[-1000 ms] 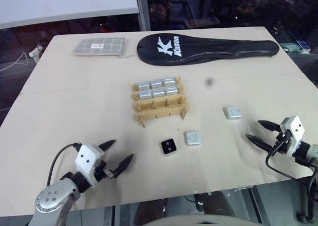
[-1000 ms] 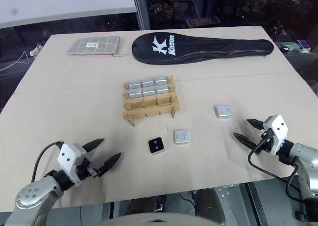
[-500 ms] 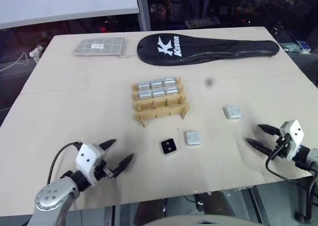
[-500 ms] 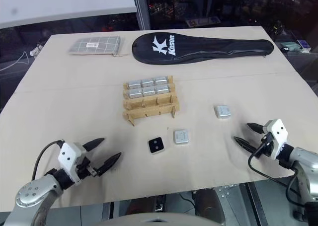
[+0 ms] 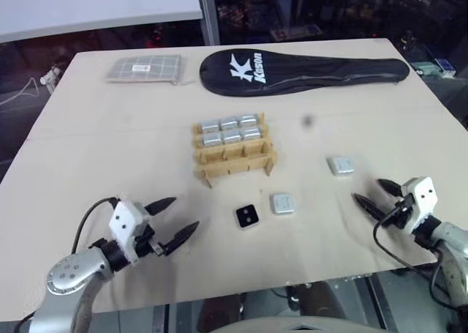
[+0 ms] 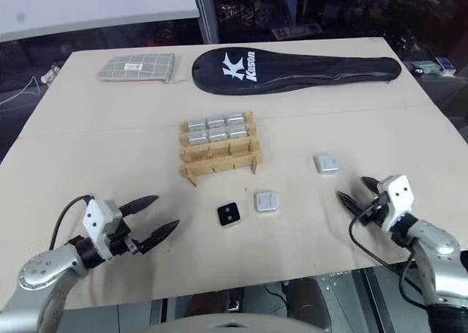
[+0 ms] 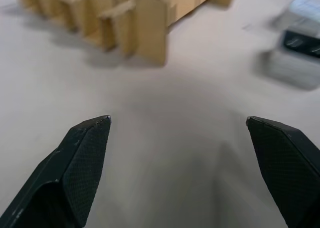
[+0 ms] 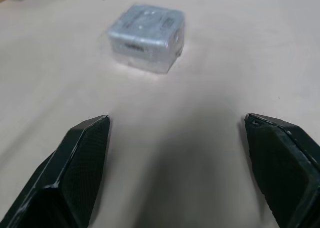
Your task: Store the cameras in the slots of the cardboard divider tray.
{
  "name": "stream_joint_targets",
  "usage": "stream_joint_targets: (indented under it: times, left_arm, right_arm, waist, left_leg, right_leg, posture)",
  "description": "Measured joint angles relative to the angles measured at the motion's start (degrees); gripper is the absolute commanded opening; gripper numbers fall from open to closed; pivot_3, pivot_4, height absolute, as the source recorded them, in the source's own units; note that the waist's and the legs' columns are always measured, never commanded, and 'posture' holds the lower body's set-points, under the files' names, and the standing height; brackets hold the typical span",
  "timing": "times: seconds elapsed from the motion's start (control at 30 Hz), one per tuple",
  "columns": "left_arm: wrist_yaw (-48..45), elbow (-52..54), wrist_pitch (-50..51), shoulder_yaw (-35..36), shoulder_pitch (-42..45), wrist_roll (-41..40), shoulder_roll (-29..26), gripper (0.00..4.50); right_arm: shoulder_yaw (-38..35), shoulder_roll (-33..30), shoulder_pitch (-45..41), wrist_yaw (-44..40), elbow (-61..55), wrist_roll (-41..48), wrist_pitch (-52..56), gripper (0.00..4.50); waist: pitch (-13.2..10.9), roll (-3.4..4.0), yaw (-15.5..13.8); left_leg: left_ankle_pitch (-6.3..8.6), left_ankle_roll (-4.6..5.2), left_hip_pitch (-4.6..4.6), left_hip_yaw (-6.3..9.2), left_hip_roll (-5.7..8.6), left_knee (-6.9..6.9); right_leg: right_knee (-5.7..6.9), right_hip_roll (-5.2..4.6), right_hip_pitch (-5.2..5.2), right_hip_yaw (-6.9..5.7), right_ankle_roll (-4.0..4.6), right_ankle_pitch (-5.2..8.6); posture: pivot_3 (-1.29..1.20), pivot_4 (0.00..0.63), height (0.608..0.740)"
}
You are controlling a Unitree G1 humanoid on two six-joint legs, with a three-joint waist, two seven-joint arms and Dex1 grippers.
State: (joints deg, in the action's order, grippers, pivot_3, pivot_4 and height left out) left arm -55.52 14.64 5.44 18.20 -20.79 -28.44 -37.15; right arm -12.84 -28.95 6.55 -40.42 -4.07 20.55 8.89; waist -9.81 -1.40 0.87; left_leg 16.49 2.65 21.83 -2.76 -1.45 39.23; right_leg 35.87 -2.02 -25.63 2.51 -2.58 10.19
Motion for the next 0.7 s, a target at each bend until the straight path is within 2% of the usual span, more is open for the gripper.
stream_joint_targets:
  times: [0.2,0.4,0.7]
  left_arm:
    - [-8.3,-2.4,1.2,4.0,3.5,-5.6,-5.3,4.5]
    - [-13.2,-2.6,4.0,6.7,7.3,-10.1,-9.4,4.5]
    - [-13.0,-0.1,6.7,7.6,8.3,-10.7,-9.9,4.5]
  right_arm:
    - [3.0,5.9,-0.5,9.5,-6.1,-2.3,5.3,4.27]
    - [6.4,8.9,-3.8,15.7,-8.6,-4.7,10.7,4.27]
    - [9.8,14.2,-9.3,21.6,-6.2,-8.6,11.9,4.27]
  waist:
    - [0.0,-0.06,0.0]
    - [0.1,-0.14,0.3]
    - [0.2,-0.26,1.0]
  left_leg:
    - [0.0,0.0,0.01,0.01,-0.04,0.0]
    - [0.0,0.0,-0.03,0.02,-0.06,-0.01]
    - [0.0,-0.01,-0.03,0.03,-0.07,-0.04]
  right_leg:
    - [0.0,-0.01,0.0,-0.01,0.0,0.0]
    - [0.0,-0.01,-0.01,0.03,0.0,0.0]
    - [-0.01,0.0,-0.01,0.03,0.01,0.0]
  posture:
    - [0.0,0.15,0.74]
    - [0.0,0.15,0.74]
    - [0.0,0.15,0.74]
